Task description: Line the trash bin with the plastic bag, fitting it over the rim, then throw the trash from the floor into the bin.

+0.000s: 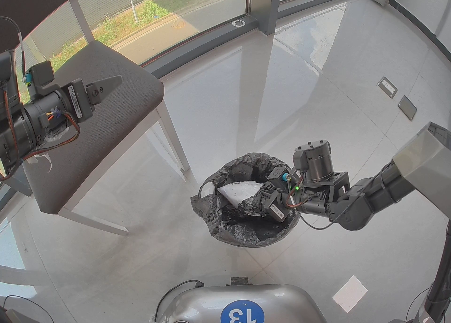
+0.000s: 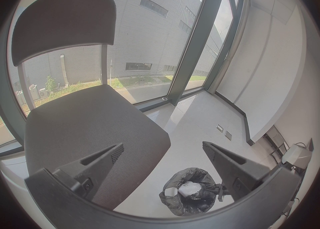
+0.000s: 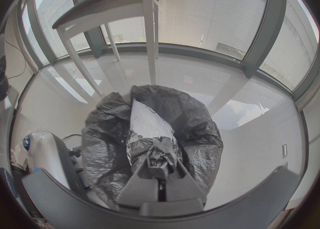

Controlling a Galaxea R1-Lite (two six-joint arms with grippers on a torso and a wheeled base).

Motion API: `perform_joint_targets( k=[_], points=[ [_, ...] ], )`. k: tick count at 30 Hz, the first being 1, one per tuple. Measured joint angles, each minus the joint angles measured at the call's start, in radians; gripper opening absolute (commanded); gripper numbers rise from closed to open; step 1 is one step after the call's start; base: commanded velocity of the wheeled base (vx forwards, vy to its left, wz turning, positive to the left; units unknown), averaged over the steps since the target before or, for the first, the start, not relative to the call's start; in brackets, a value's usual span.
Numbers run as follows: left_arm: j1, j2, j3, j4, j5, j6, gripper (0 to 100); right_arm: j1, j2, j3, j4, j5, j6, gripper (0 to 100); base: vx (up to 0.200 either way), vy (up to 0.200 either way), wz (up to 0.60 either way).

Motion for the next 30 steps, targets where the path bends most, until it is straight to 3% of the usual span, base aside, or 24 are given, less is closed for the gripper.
perform_joint_targets(
  k=[12,30],
  points=[
    [0.016,0.000,0.008,-0.001,-0.001,0.000,100,-0.068,0.128,-0.146,0.054,0.005,-0.014,0,0.000,0.000,0.00],
    [0.029,-0.004,0.026,-0.012,-0.003,0.000,100,-0.012,0.165,-0.243,0.111,0.004,-0.011,0,0.000,0.000,0.00]
  ],
)
